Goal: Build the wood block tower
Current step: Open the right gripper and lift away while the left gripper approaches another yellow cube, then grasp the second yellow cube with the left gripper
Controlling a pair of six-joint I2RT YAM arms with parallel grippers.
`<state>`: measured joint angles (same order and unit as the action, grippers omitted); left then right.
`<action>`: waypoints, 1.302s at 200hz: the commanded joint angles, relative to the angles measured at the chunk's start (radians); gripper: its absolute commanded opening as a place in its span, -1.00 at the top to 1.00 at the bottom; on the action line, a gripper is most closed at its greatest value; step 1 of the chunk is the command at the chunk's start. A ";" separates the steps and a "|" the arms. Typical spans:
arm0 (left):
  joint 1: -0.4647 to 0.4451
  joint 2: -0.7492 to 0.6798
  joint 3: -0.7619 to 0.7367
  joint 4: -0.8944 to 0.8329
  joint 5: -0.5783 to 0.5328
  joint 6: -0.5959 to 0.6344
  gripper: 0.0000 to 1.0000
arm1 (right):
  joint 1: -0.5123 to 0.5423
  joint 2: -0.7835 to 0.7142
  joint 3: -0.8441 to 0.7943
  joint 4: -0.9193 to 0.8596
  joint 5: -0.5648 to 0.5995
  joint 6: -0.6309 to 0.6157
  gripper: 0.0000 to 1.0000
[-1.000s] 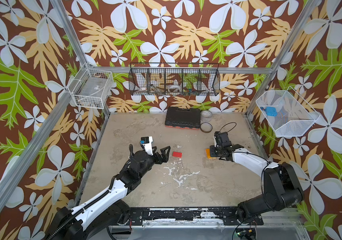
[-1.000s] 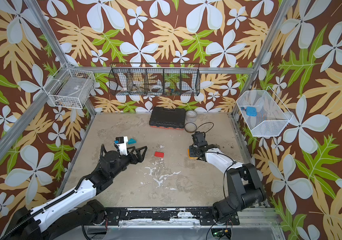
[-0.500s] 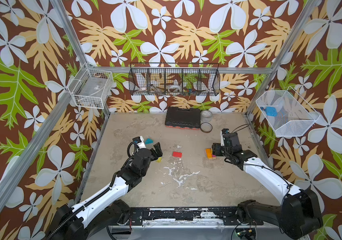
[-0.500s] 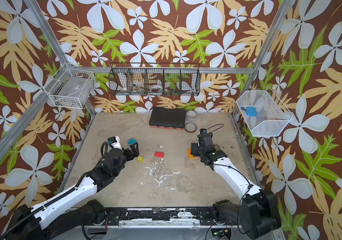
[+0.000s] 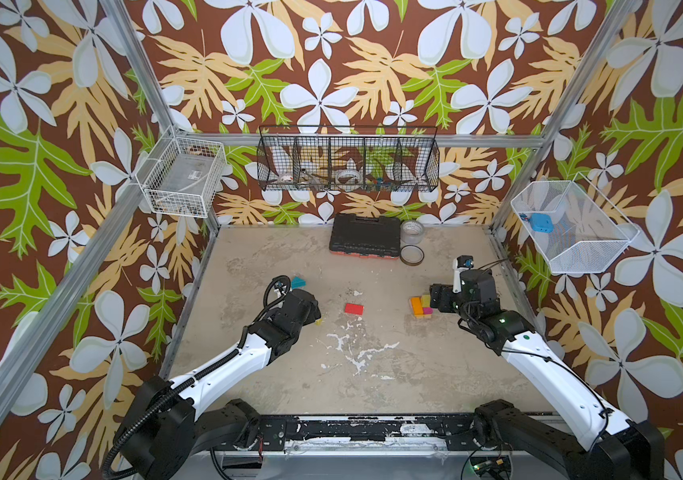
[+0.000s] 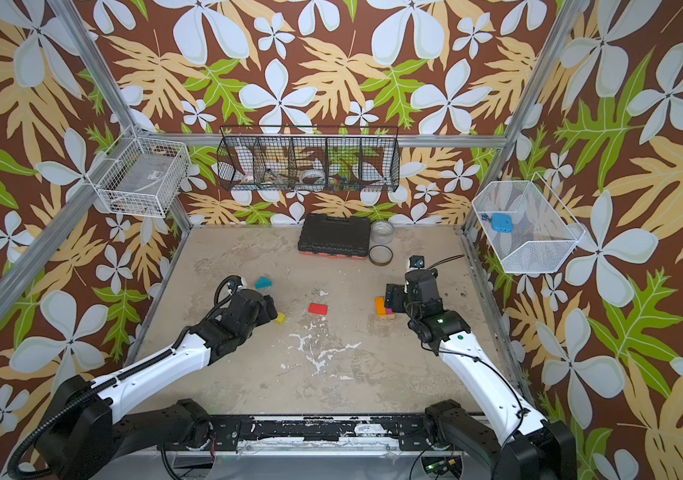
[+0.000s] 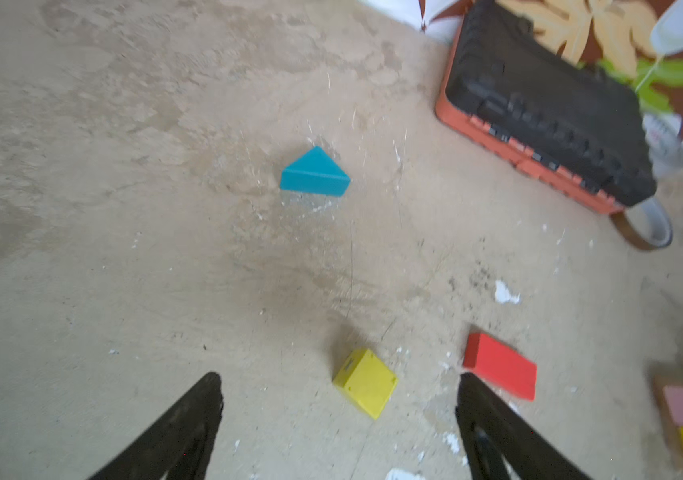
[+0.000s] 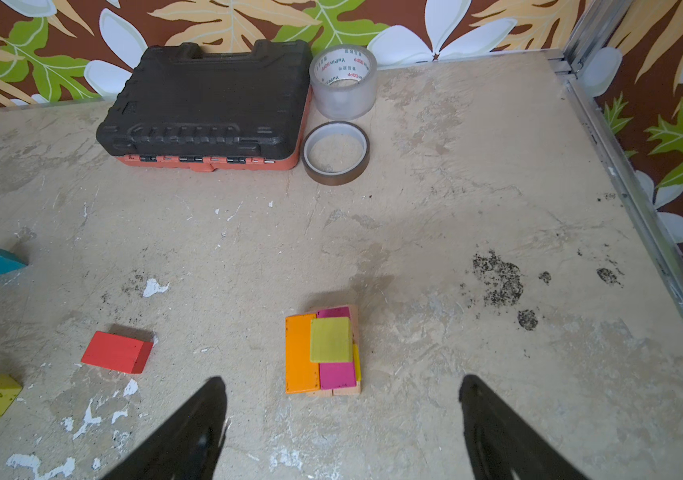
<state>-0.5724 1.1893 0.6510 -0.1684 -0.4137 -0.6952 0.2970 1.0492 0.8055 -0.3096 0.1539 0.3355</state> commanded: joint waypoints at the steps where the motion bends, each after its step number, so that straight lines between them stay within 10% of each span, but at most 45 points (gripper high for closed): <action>1: 0.002 0.002 -0.008 -0.055 0.058 0.073 -0.76 | 0.001 -0.003 0.003 0.013 0.015 -0.006 -0.77; 102: 0.002 0.113 -0.011 -0.007 0.171 0.154 -0.67 | 0.001 -0.058 -0.132 0.227 -0.186 0.191 -0.81; 145: 0.002 0.136 -0.012 0.032 0.222 0.182 -0.67 | 0.000 -0.091 -0.049 0.018 0.013 0.045 -0.92; 260: 0.002 0.403 0.148 -0.002 0.110 0.231 -0.60 | 0.000 0.027 -0.025 0.050 -0.010 0.016 -0.91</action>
<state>-0.5720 1.5467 0.7662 -0.1570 -0.2710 -0.4900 0.2966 1.0718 0.7635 -0.2794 0.1303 0.3584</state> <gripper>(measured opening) 0.802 0.936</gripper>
